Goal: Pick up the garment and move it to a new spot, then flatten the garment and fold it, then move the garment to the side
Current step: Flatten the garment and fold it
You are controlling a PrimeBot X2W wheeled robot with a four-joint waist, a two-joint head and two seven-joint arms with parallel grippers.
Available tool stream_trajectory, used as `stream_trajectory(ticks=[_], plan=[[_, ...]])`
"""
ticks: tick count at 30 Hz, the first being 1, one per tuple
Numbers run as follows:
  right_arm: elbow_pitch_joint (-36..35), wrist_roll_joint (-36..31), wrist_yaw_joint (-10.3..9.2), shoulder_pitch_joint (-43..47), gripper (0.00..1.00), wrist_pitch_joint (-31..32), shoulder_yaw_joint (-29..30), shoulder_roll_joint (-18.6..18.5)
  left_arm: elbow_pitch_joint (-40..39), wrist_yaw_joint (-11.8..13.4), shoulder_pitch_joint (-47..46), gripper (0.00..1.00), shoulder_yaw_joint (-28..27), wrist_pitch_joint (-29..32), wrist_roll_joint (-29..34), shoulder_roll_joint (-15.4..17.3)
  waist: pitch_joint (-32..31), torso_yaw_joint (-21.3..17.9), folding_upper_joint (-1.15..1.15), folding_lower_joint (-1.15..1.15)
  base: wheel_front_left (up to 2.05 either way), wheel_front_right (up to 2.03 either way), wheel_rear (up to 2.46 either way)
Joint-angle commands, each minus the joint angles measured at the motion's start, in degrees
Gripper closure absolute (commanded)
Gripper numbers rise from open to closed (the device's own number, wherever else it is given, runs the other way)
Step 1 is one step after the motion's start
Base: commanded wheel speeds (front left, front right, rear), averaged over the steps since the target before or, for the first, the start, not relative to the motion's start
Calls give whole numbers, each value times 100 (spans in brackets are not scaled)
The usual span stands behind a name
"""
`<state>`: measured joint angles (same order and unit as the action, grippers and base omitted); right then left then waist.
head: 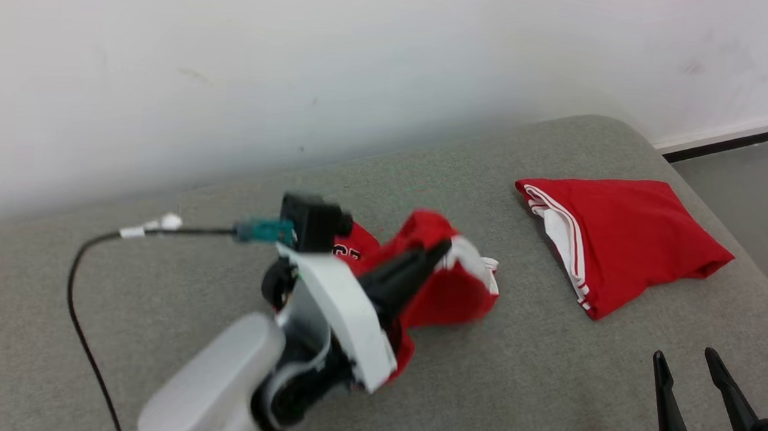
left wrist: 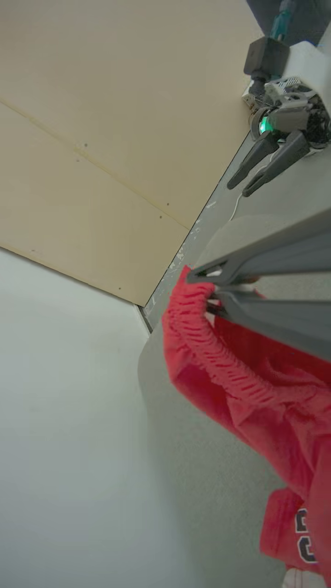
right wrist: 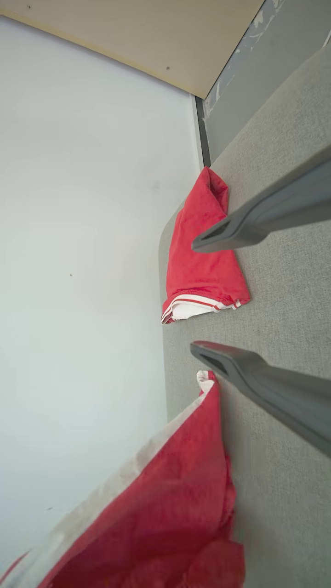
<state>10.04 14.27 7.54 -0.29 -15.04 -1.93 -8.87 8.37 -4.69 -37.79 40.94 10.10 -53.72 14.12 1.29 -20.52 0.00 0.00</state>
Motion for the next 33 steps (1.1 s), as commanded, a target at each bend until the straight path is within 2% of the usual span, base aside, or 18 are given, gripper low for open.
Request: stream_trajectory(ticks=[1, 7, 10, 15, 21, 28, 30, 31, 33], plan=[[9, -1, -13, 93, 0, -15, 50, -19, -216, 44, 383, 100, 83, 52, -56, 138, -46, 104, 0, 0, 0, 0, 0], [26, -33, -13, 250, 0, -14, 75, -60, -1039, 570, 2097, 100, 245, -48, -243, 759, -103, 389, 0, 0, 0, 0, 0], [28, -23, -13, 294, 0, -15, 95, -57, -1035, 834, 2758, 100, 215, -236, -139, 1149, -106, 544, 0, 0, 0, 0, 0], [55, -32, -13, 335, 0, -15, 81, -92, -724, 976, 3409, 100, 125, -386, -286, 1510, -126, 816, 0, 0, 0, 0, 0], [80, -27, -13, 345, 0, -15, 29, -103, -179, 948, 3506, 100, 46, -652, -213, 1542, -144, 1053, 0, 0, 0, 0, 0], [88, -46, -13, 322, 0, -15, -3, -114, 490, 899, 3325, 100, -33, -1089, -46, 1423, -167, 1227, 0, 0, 0, 0, 0], [83, -47, -13, 332, 0, -14, 5, -115, 583, 922, 3303, 13, -54, -1247, 32, 1384, -172, 1253, 0, 0, 0, 0, 0], [80, -51, -13, 338, 0, -15, 4, -114, 622, 922, 3285, 0, -51, -1306, 86, 1386, -175, 1260, 0, 0, 0, 0, 0], [72, -59, -13, 357, 0, -15, 6, -109, 646, 985, 3285, 0, -81, -1428, 155, 1398, -188, 1270, 0, 0, 0, 0, 0]])
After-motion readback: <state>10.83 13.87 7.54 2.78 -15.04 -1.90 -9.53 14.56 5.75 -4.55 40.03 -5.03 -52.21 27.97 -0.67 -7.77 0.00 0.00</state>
